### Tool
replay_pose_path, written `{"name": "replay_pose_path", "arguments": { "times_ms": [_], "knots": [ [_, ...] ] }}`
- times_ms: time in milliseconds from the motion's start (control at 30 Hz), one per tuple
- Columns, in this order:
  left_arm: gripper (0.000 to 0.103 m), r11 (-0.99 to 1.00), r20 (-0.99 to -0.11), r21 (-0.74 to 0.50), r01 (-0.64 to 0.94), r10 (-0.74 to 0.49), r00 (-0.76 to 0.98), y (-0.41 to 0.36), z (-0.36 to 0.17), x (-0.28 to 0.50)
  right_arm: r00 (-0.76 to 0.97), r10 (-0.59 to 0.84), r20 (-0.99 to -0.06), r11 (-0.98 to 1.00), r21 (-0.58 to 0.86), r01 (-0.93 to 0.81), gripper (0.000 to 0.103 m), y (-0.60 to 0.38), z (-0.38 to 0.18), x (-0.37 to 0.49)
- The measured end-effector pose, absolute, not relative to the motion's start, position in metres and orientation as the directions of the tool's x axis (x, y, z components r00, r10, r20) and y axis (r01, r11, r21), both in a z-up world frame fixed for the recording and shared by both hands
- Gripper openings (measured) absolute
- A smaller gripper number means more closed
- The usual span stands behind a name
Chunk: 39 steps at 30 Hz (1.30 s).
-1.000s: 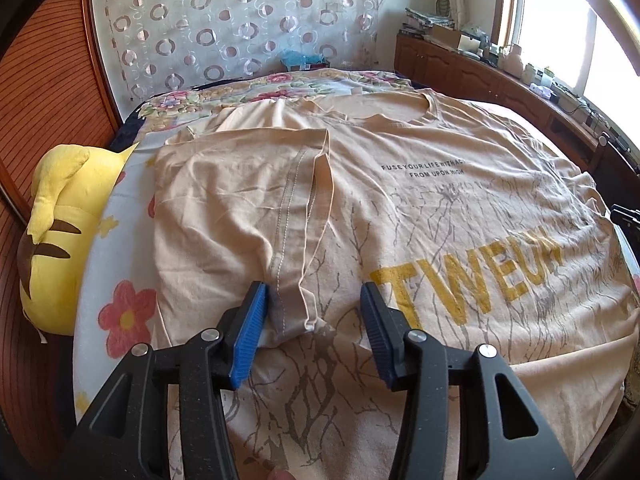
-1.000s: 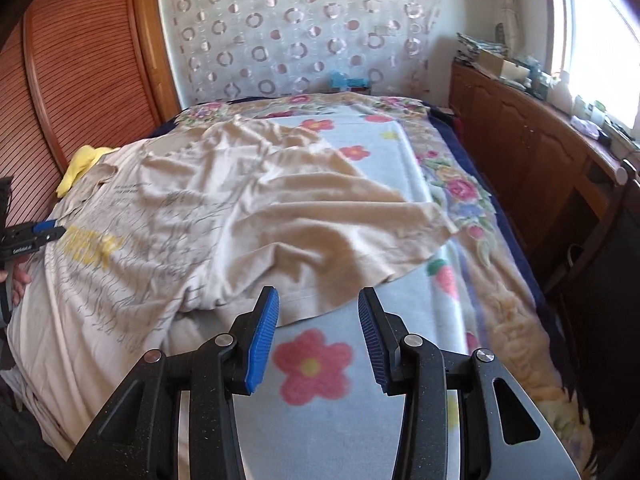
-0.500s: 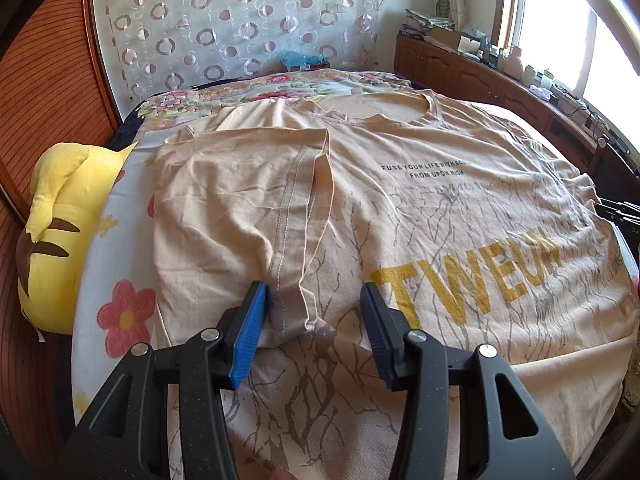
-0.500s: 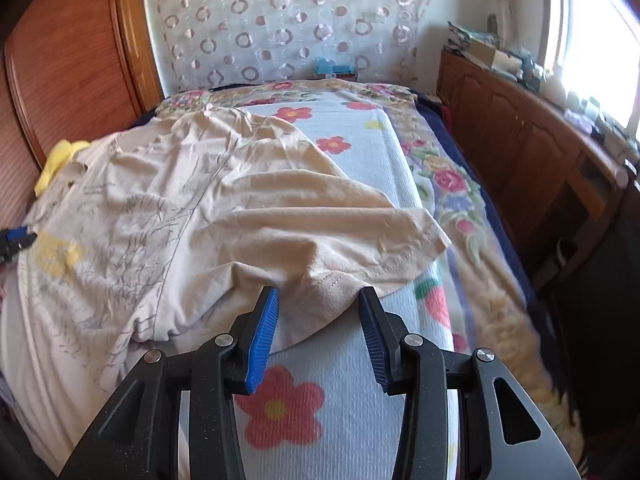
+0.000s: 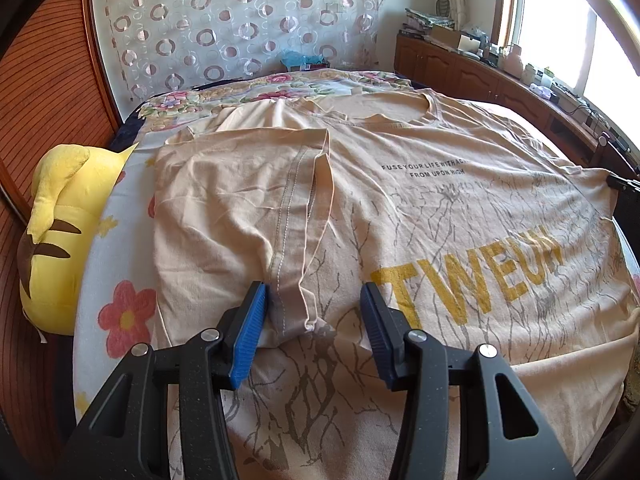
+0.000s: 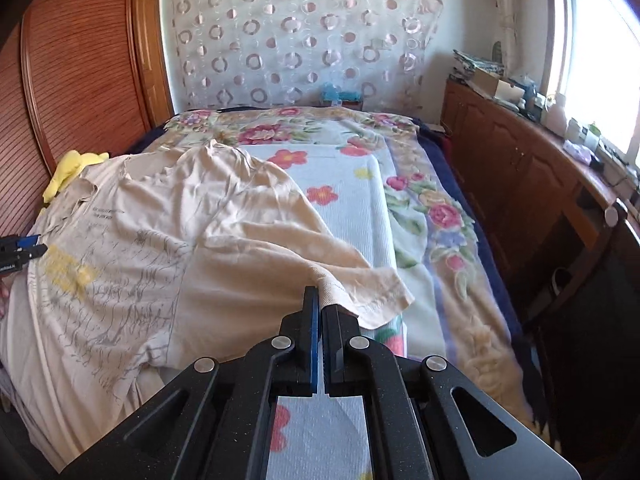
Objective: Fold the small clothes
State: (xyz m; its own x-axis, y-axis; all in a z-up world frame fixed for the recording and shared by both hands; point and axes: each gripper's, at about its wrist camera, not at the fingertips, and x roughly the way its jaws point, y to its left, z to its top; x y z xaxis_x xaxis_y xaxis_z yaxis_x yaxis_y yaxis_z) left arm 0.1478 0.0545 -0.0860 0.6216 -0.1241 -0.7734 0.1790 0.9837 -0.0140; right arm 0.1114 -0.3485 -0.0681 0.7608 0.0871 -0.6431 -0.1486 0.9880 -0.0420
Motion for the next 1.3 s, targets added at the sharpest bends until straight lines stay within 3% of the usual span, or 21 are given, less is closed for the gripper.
{"name": "replay_pose_path", "arguments": {
  "times_ms": [333, 533, 767, 1300],
  "knots": [
    [0.049, 0.985, -0.772, -0.024, 0.17, -0.127, 0.623, 0.058, -0.083, 0.144, 0.785, 0.236, -0.573, 0.954, -0.018, -0.3, 0.001, -0.29, -0.024, 0.101],
    [0.049, 0.989, -0.697, -0.049, 0.142, -0.135, 0.704, 0.065, -0.055, 0.119, 0.735, 0.341, -0.586, 0.902, -0.015, -0.431, 0.001, -0.233, -0.027, 0.102],
    [0.049, 0.981, -0.612, -0.115, 0.157, -0.195, 0.766, 0.063, -0.027, 0.09, 0.715, 0.328, -0.618, 0.892, -0.048, -0.45, 0.035, -0.228, -0.041, 0.094],
    [0.049, 0.971, -0.587, -0.13, 0.202, -0.24, 0.774, 0.039, -0.025, 0.069, 0.714, 0.236, -0.659, 0.948, -0.006, -0.319, 0.038, -0.254, -0.055, 0.128]
  ]
}}
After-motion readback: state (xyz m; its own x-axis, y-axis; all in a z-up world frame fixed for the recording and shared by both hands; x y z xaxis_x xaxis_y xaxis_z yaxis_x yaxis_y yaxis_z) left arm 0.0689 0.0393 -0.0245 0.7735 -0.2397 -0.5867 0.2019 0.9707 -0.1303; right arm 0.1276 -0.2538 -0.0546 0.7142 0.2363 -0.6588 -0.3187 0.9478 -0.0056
